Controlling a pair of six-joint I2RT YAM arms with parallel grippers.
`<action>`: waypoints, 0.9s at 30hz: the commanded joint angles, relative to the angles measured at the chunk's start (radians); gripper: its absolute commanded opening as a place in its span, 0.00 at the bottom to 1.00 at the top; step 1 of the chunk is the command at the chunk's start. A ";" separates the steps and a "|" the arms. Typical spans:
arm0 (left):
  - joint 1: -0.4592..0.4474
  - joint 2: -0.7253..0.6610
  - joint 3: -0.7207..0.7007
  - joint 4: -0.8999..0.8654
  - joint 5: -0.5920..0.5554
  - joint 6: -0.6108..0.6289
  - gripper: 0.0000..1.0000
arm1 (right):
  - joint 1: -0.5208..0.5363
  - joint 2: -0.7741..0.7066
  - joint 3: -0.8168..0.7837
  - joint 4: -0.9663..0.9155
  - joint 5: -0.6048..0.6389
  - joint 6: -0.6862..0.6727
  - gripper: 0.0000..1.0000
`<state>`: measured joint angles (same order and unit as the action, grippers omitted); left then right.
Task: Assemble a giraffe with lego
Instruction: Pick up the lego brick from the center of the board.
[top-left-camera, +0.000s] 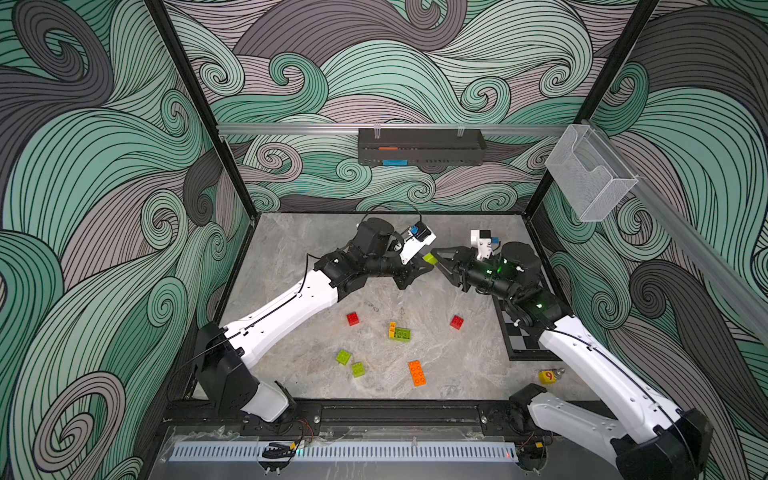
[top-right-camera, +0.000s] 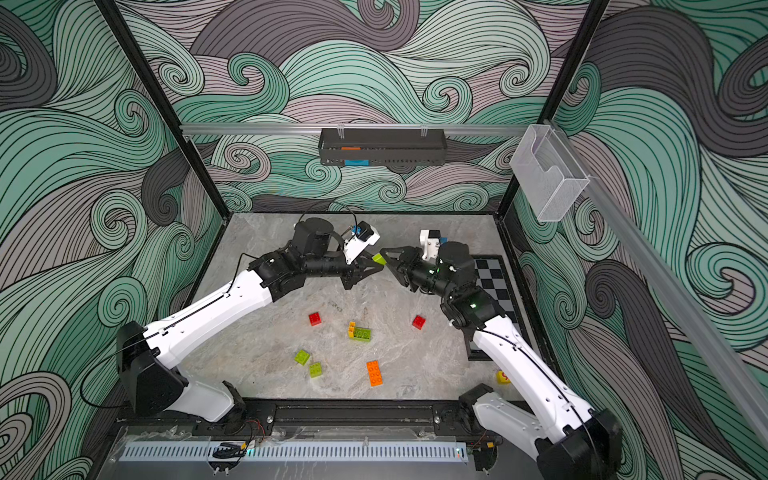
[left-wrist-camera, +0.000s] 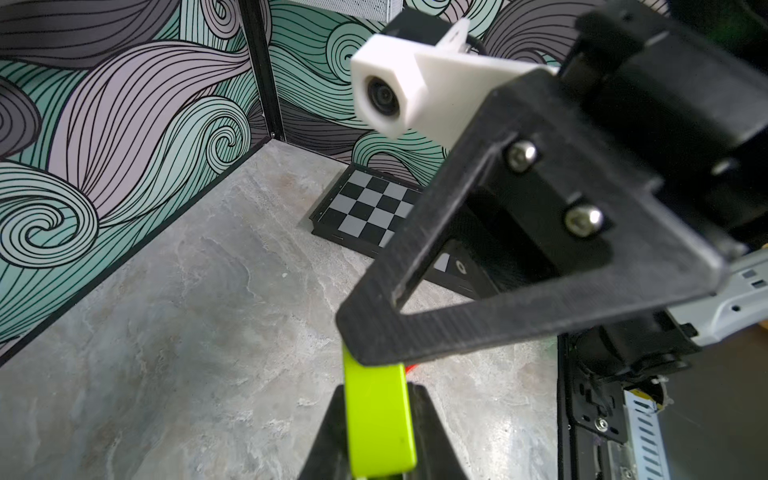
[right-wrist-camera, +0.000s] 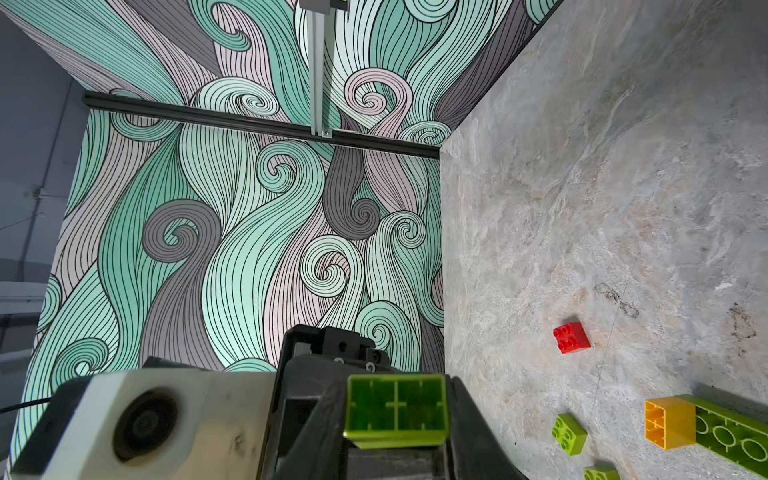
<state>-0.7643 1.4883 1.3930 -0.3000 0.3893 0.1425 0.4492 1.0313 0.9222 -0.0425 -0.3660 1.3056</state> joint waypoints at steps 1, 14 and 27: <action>0.000 -0.014 0.044 -0.016 -0.023 0.054 0.00 | 0.009 -0.027 -0.021 0.009 -0.028 -0.008 0.22; -0.001 -0.106 0.048 -0.121 -0.214 0.643 0.00 | -0.073 -0.127 -0.027 -0.087 -0.157 -0.075 0.86; -0.002 -0.214 -0.408 0.703 -0.201 1.493 0.00 | -0.089 -0.031 -0.040 0.102 -0.386 0.012 0.80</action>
<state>-0.7662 1.2922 1.0080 0.1806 0.1371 1.4151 0.3649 1.0027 0.8886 -0.0193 -0.6796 1.3014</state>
